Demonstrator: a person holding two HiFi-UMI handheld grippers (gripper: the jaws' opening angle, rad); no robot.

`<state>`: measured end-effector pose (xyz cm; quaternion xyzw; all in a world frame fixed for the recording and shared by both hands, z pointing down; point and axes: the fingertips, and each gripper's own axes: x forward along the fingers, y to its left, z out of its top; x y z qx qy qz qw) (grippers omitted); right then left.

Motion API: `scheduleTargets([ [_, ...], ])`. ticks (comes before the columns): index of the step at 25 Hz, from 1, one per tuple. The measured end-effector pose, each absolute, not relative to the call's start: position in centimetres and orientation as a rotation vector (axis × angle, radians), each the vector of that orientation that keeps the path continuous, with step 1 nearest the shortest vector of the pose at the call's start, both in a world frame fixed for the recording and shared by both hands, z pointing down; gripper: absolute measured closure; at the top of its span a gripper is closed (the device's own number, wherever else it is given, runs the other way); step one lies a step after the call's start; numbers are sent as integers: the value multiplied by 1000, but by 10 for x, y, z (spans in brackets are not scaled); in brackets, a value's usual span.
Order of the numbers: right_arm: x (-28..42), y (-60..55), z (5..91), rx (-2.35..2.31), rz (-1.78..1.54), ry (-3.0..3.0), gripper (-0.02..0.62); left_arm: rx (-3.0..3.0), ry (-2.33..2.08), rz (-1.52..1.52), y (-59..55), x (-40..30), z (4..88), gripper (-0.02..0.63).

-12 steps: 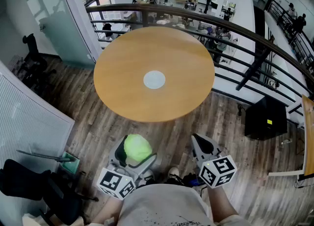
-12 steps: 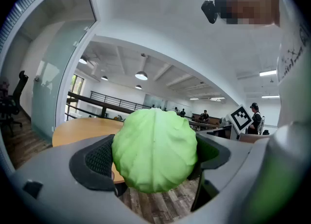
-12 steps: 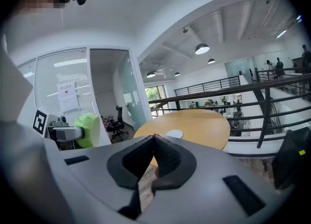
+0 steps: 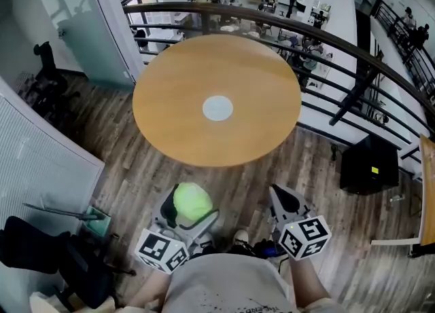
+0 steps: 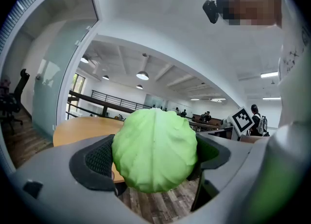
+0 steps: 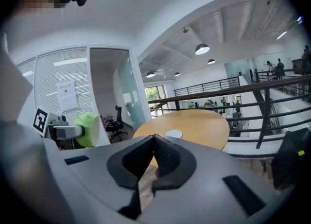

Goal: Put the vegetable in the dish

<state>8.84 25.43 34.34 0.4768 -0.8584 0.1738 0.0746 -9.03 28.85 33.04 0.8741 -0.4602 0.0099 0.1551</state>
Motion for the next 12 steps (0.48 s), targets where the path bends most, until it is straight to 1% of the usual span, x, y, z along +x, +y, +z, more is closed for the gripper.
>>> scheduleTargets([
  [5,89,249,337,1474,509,-2598,571,2497,-1317,21,289,-101,331,115],
  [12,76,243,337,1551,506,-2549,571,2543,-1290,24,293,-138,329,115],
])
